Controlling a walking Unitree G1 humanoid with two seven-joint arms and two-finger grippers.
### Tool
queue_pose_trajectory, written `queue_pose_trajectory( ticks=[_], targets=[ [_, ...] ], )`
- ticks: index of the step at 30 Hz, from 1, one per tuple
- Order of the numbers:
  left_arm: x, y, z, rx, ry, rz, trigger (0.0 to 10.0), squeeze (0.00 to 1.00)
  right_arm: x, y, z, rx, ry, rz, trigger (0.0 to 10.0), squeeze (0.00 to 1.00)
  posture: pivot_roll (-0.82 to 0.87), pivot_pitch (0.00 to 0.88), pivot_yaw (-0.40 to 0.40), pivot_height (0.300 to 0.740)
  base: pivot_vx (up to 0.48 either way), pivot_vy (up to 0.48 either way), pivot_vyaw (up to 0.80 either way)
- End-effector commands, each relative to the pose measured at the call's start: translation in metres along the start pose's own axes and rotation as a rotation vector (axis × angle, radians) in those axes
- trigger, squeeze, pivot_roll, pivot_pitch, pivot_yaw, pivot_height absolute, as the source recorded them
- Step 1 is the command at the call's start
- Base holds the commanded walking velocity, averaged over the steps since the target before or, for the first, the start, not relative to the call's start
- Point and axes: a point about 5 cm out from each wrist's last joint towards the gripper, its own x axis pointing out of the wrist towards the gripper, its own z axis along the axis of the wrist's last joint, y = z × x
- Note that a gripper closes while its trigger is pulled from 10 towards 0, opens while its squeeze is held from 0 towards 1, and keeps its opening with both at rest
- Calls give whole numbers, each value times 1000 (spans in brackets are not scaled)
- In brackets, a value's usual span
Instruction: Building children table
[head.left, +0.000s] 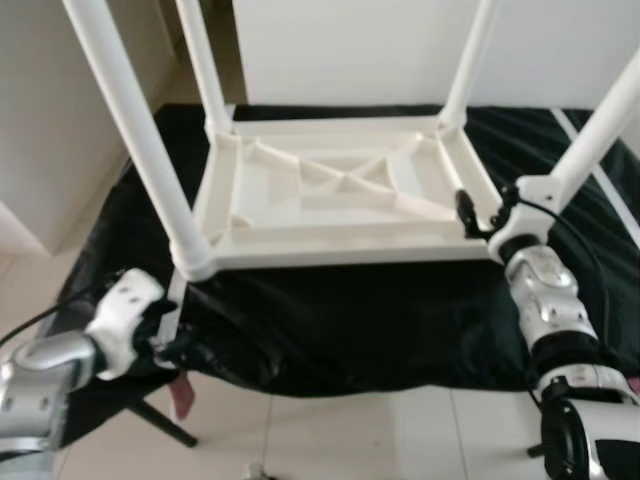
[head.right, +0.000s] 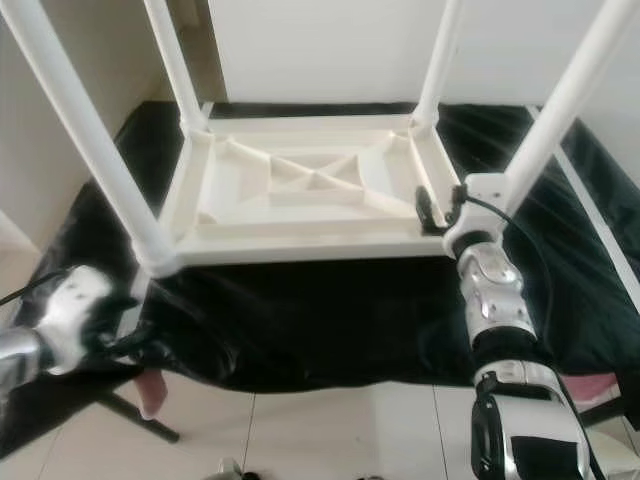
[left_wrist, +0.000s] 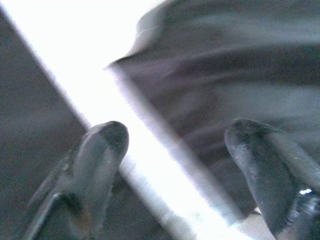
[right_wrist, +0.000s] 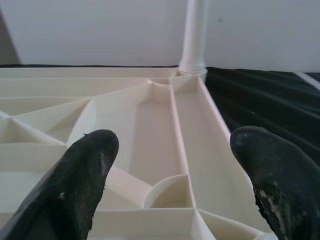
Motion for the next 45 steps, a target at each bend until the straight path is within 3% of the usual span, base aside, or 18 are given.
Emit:
queue_pose_trajectory(
  ticks=[1, 2, 3, 7, 9, 11, 12, 16, 18, 19, 20, 22, 24, 29, 33, 38, 41, 45],
  targets=[
    [-6, 14, -4, -8, 23, 108, 10000, 0, -3, -18, 2, -5, -14, -77, 10000, 0, 40, 64, -13, 740, 0, 0, 0],
    [-8, 21, -4, -17, 28, 152, 10000, 0, -4, -21, 2, -9, -13, -88, 10000, 0, 40, 64, -13, 740, 0, 0, 0],
    [-11, 38, -2, -24, 17, 263, 10000, 0, -4, -27, 3, -16, -22, -109, 10000, 0, 35, 67, -7, 740, 0, 0, 0],
    [-11, 60, 11, -48, -46, 428, 10000, 0, -5, -31, 4, -8, -33, -137, 10000, 0, 32, 65, -5, 740, 0, 0, 0],
    [-9, 64, 19, -51, -83, 461, 10000, 0, -5, -28, 3, 1, -33, -135, 10000, 0, 32, 65, -5, 740, 0, 0, 0],
    [-6, 67, 27, -59, -123, 491, 10000, 0, -5, -21, 0, 11, -32, -118, 10000, 0, 31, 63, -5, 740, 0, 0, 0],
    [-1, 72, 37, -73, -172, 520, 10000, 0, -6, -8, -4, 25, -32, -87, 10000, 0, 31, 61, -5, 740, 0, 0, 0],
    [6, 77, 48, -110, -216, 562, 10000, 0, -6, 8, -9, 47, -27, -53, 10000, 0, 31, 57, -8, 740, 0, 0, 0],
    [13, 82, 60, -164, -258, 615, 10000, 0, -7, 29, -16, 81, -16, -13, 10000, 0, 28, 57, -8, 740, 0, 0, 0],
    [13, 82, 60, -164, -258, 615, 10000, 0, -7, 29, -16, 81, -16, -13, 10000, 0, 28, 57, -8, 740, 0, 0, 0],
    [17, 85, 67, -207, -293, 638, 10000, 0, -9, 42, -20, 89, -5, 16, 10000, 0, 26, 56, -7, 740, 0, 0, 0],
    [21, 87, 74, -240, -323, 652, 10000, 0, -11, 51, -23, 99, 4, 32, 10000, 0, 22, 54, -6, 740, 0, 0, 0],
    [27, 87, 84, -262, -365, 657, 10000, 0, -16, 64, -30, 118, 27, 51, 10000, 0, 21, 54, -8, 740, 0, 0, 0],
    [36, 83, 92, -283, -394, 636, 10000, 0, -27, 76, -38, 153, 62, 31, 10000, 0, 2, 53, -8, 740, 0, 0, 0],
    [50, 76, 105, -306, -440, 603, 10000, 0, -53, 85, -54, 138, 134, -41, 10000, 0, -21, 55, -14, 740, 0, 0, 0],
    [61, 67, 112, -295, -456, 569, 10000, 0, -68, 78, -58, 115, 153, -105, 10000, 0, -49, 60, -10, 740, 0, 0, 0],
    [67, 61, 115, -265, -472, 534, 10000, 0, -82, 67, -64, 97, 188, -198, 10000, 0, -70, 63, -5, 740, 0, 0, 0],
    [72, 52, 123, -315, -577, 392, 10000, 0, -94, 65, -69, 100, 227, -233, 10000, 0, -84, 66, 2, 740, 0, 0, 0]
  ],
)
